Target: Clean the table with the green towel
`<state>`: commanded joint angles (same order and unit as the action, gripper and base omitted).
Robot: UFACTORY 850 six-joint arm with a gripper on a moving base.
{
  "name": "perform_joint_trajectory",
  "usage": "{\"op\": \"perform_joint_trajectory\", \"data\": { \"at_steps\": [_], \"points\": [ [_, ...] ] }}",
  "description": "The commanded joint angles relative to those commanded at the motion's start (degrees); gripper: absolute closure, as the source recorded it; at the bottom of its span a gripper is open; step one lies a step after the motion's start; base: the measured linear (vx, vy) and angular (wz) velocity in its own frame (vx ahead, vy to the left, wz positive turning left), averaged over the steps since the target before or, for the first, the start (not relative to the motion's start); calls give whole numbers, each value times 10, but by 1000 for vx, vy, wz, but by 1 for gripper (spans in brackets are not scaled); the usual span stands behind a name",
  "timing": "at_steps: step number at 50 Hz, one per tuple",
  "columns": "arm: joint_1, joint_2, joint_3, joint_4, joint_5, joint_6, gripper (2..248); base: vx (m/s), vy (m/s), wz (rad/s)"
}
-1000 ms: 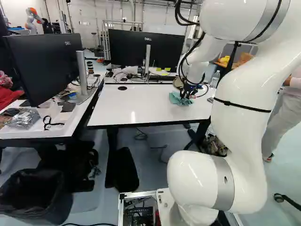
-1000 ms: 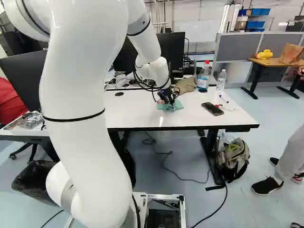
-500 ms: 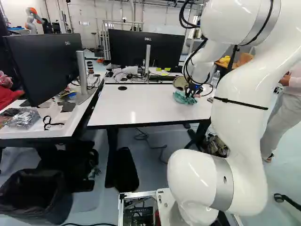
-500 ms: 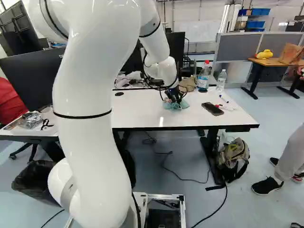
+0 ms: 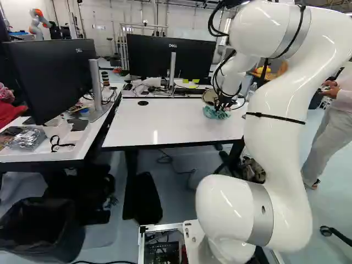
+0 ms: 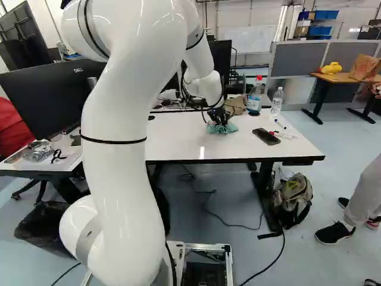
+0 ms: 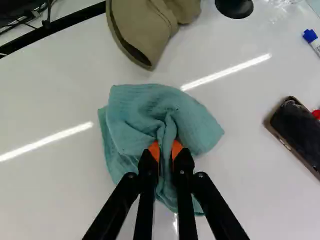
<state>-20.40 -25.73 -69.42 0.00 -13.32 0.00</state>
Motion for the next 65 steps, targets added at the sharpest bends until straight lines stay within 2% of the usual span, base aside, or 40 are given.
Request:
{"op": "perform_joint_trajectory", "data": {
  "at_steps": [22, 48, 65],
  "points": [
    [24, 36, 47, 0, 0, 0, 204, 0, 0, 0],
    [34, 101, 128, 0, 0, 0, 204, 0, 0, 0],
    [35, 115, 132, 0, 0, 0, 204, 0, 0, 0]
  ]
}}
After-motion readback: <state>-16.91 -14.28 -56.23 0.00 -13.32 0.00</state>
